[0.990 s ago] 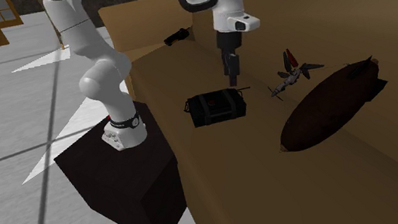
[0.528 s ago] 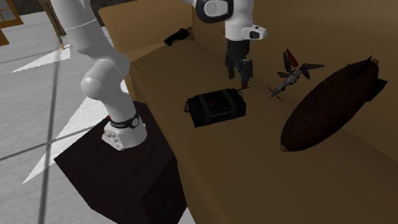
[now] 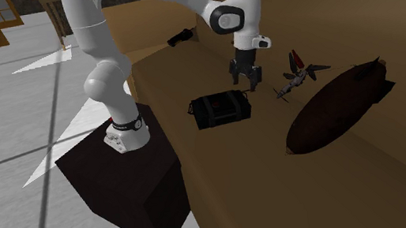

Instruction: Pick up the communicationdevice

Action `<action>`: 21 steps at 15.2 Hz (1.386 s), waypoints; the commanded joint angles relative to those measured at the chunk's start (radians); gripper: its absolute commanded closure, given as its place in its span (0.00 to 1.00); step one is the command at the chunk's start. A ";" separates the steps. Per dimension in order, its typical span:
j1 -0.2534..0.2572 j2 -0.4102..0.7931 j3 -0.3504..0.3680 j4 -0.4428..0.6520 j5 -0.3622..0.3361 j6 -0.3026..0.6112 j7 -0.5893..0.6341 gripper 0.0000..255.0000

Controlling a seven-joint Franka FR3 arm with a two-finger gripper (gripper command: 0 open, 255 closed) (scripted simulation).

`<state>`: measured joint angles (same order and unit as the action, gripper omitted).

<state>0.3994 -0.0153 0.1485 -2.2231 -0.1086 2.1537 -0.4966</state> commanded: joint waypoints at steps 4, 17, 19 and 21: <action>0.001 0.034 0.001 -0.032 -0.011 0.065 0.008 0.00; 0.001 0.047 0.001 -0.040 -0.016 0.085 0.013 1.00; 0.001 0.031 0.001 -0.029 -0.010 0.059 0.007 1.00; 0.001 0.016 0.001 -0.018 -0.005 0.033 0.002 1.00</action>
<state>0.3999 0.0085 0.1492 -2.2471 -0.1162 2.1984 -0.4927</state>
